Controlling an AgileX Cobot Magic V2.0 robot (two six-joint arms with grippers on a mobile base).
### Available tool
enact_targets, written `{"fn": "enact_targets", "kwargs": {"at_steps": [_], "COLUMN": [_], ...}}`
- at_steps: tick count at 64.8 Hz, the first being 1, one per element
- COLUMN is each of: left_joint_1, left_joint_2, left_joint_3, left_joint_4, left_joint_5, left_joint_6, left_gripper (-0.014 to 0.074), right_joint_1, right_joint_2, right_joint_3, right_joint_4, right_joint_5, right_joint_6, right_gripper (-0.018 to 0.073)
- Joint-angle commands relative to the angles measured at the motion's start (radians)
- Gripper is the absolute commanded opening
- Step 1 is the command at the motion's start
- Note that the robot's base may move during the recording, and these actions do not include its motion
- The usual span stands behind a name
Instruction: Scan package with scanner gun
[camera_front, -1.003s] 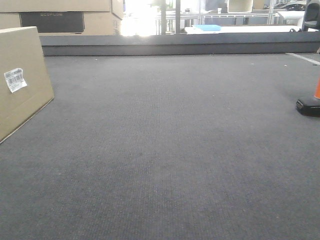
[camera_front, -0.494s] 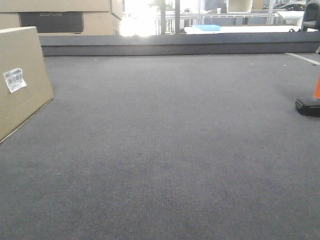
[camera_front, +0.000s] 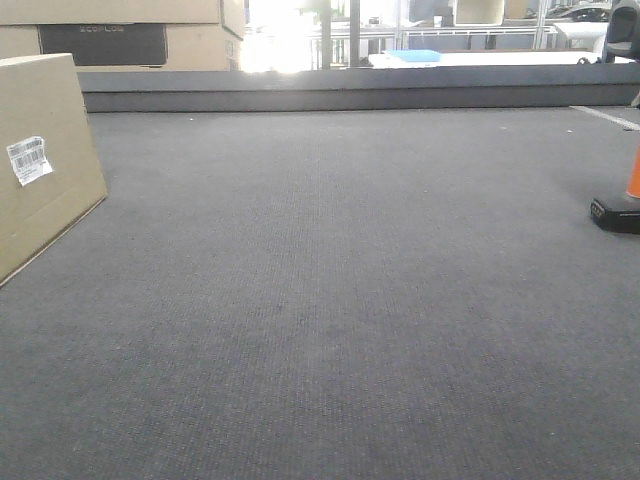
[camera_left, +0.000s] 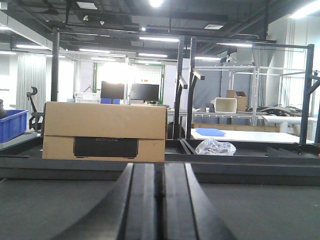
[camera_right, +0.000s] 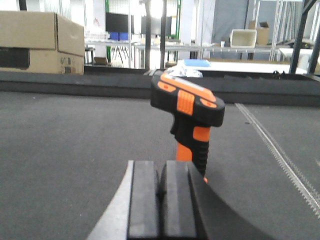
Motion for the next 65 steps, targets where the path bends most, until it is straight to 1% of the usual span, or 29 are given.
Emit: {"fn": "enact_targets", "kwargs": {"at_steps": [1, 8, 15, 65], "left_joint_1": [-0.001, -0.001, -0.001, -0.001], "left_joint_2": [-0.004, -0.004, -0.004, -0.006], "left_joint_3": [0.0, 0.0, 0.0, 0.0], "left_joint_4": [0.002, 0.002, 0.002, 0.002], "left_joint_5": [-0.01, -0.01, -0.008, -0.008], "left_joint_6": [-0.001, -0.001, -0.001, -0.001], "left_gripper": [-0.0111, -0.0111, -0.0111, -0.0111], "right_joint_1": [0.002, 0.0, 0.0, 0.0], "right_joint_2": [-0.058, -0.117, -0.117, -0.117], "right_joint_3": [0.003, 0.003, 0.003, 0.003], "right_joint_4": [0.006, 0.006, 0.006, 0.008], "right_joint_5": [0.014, 0.093, 0.122, 0.122], "right_joint_6": [-0.013, -0.013, -0.013, -0.013], "right_gripper": [-0.0169, -0.0169, -0.0169, -0.0169]}}
